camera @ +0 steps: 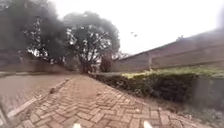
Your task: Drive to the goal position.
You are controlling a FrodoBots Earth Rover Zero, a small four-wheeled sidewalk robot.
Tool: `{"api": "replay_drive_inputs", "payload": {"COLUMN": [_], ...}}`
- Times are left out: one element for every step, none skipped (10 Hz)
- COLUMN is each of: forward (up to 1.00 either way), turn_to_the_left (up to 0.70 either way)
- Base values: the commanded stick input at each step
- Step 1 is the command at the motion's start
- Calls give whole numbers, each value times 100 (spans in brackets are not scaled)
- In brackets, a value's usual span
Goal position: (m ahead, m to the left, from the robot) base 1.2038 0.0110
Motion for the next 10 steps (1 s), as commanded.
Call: {"api": "replay_drive_inputs", "payload": {"forward": [50, 50, 50, 50, 50, 50, 50, 50, 50, 50], "turn_to_the_left": [50, 50, 50, 50, 50, 50, 50, 50, 50, 50]}}
